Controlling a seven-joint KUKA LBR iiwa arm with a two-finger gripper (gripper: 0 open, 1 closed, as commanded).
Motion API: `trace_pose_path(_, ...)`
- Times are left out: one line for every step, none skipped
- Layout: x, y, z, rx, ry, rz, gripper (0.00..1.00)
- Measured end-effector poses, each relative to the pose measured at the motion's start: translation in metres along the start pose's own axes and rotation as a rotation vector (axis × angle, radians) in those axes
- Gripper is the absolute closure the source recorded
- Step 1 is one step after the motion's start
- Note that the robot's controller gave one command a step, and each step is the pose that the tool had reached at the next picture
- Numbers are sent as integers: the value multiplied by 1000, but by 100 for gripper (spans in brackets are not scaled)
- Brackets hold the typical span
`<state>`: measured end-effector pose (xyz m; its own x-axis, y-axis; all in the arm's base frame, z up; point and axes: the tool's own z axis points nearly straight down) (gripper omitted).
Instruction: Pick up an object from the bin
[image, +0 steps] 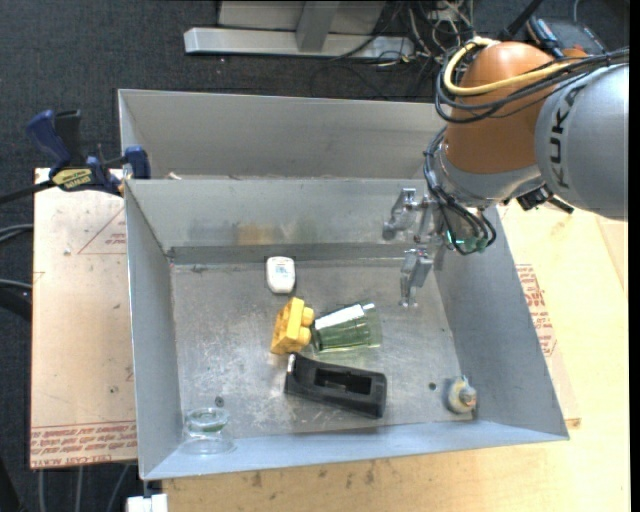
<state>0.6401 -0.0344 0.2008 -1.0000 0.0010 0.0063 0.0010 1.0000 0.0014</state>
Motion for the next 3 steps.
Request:
trace_pose_path(-2,0,-5,1,-8,-1,0)
trace_pose_path(43,32,33,2,-11,-78,0)
trace_pose_path(23,62,116,-1,-8,-273,100)
